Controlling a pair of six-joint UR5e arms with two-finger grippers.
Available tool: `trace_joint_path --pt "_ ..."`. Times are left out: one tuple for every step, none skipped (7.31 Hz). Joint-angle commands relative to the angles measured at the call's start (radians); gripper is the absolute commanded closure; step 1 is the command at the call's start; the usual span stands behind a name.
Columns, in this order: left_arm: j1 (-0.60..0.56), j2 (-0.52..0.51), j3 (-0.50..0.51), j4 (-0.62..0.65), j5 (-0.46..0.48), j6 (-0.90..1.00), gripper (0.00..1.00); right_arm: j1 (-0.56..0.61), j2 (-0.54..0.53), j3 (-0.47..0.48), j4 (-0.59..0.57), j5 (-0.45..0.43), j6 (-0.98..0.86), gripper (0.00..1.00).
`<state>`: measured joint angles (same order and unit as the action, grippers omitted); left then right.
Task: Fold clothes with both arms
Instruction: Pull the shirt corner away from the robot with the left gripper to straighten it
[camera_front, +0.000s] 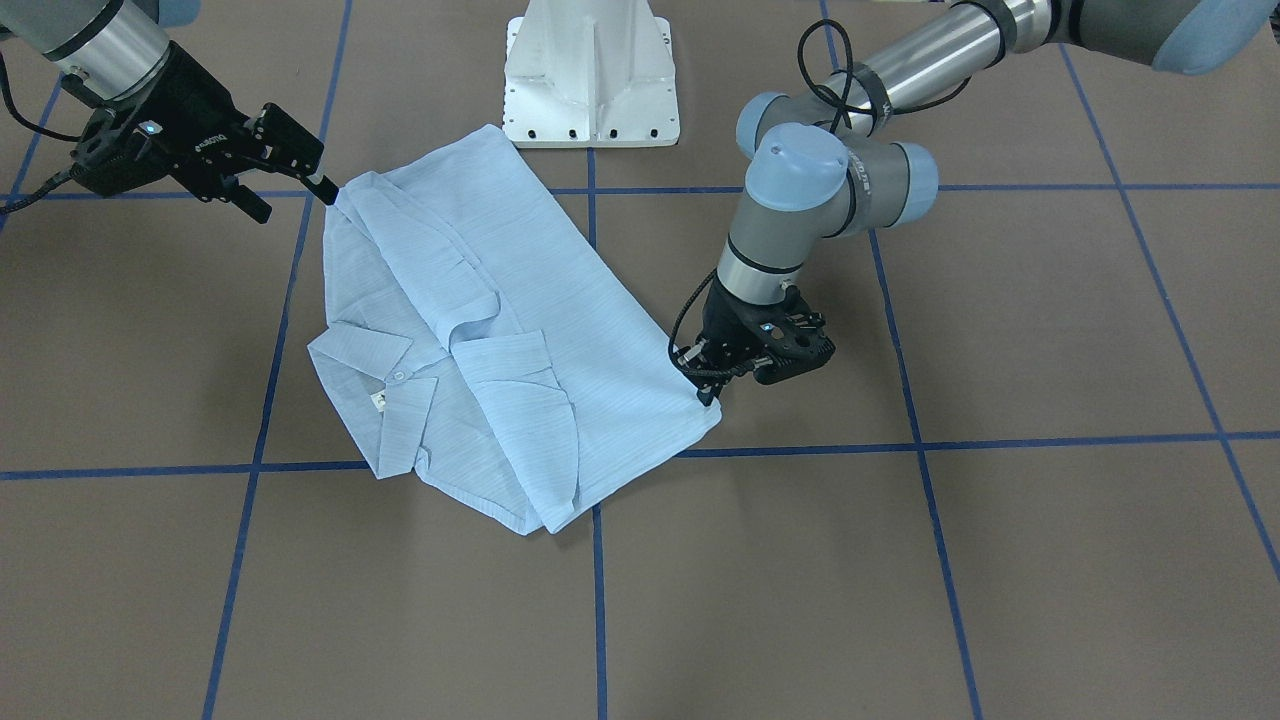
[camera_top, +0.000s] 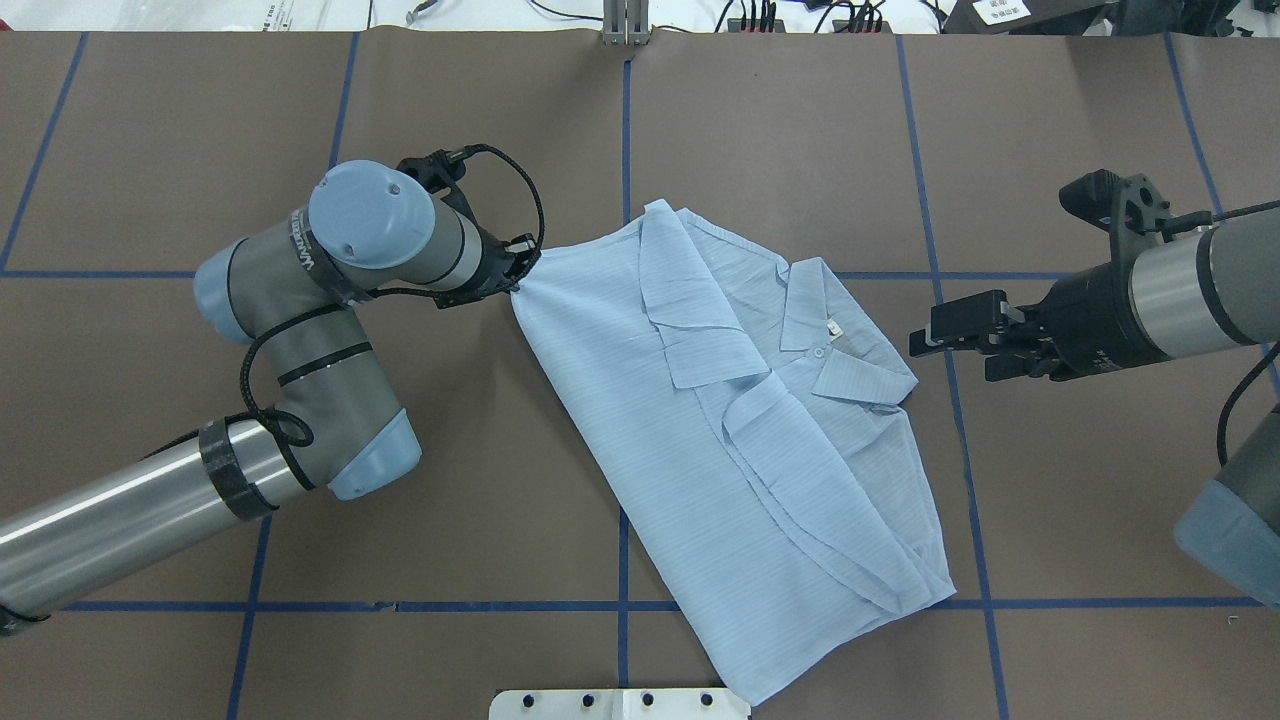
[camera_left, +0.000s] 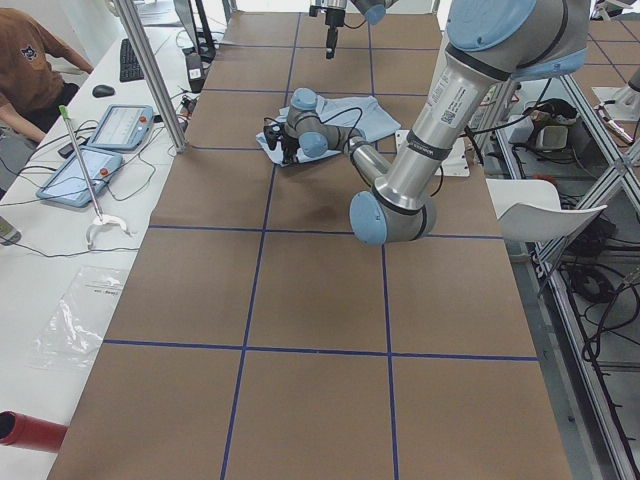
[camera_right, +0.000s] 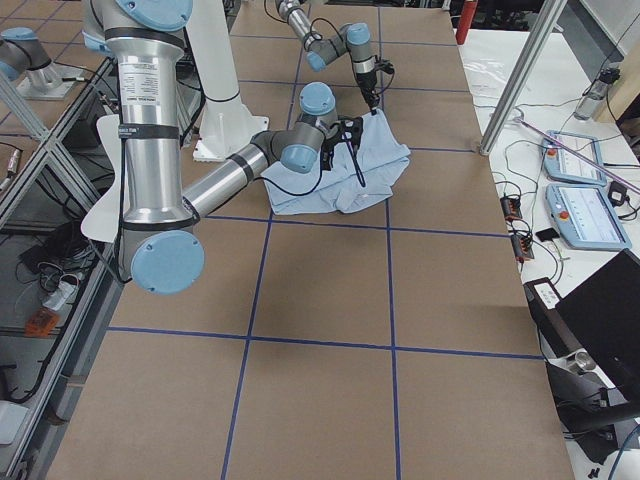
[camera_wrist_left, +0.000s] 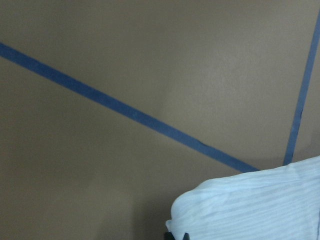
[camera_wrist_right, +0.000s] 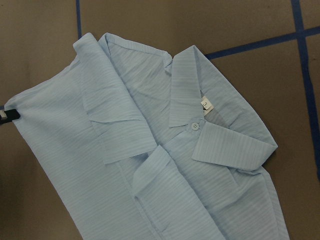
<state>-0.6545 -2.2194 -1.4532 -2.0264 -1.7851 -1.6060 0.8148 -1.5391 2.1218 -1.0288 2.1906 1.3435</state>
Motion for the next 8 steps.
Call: trace_joint_path --pt "-0.081 -0.06 0.191 -0.148 0.001 0.073 1.0 0.004 0.008 -0.002 0.004 0.0 0.006 0.0" --pt "-0.106 -0.115 0.291 -0.22 0.0 0.083 1.0 0.004 0.031 -0.011 0.004 0.003 0.009 0.0" --pt "-0.122 -0.172 0.35 -0.234 -0.002 0.084 1.0 0.003 0.033 -0.019 0.006 0.005 0.005 0.0" --pt "-0.122 -0.227 0.408 -0.267 -0.002 0.083 1.0 0.003 0.034 -0.017 0.006 0.005 0.002 0.0" --pt "-0.12 -0.288 0.544 -0.405 -0.002 0.098 1.0 0.003 0.04 -0.017 0.006 0.006 -0.001 0.0" --pt "-0.12 -0.346 0.671 -0.504 -0.002 0.101 1.0 0.003 0.043 -0.017 0.006 0.006 -0.003 0.0" --pt "-0.12 -0.356 0.677 -0.509 -0.002 0.103 1.0 0.003 0.048 -0.016 0.006 0.008 -0.003 0.0" --pt "-0.12 -0.358 0.679 -0.521 0.003 0.106 1.0 0.003 0.048 -0.019 0.004 0.008 -0.003 0.0"
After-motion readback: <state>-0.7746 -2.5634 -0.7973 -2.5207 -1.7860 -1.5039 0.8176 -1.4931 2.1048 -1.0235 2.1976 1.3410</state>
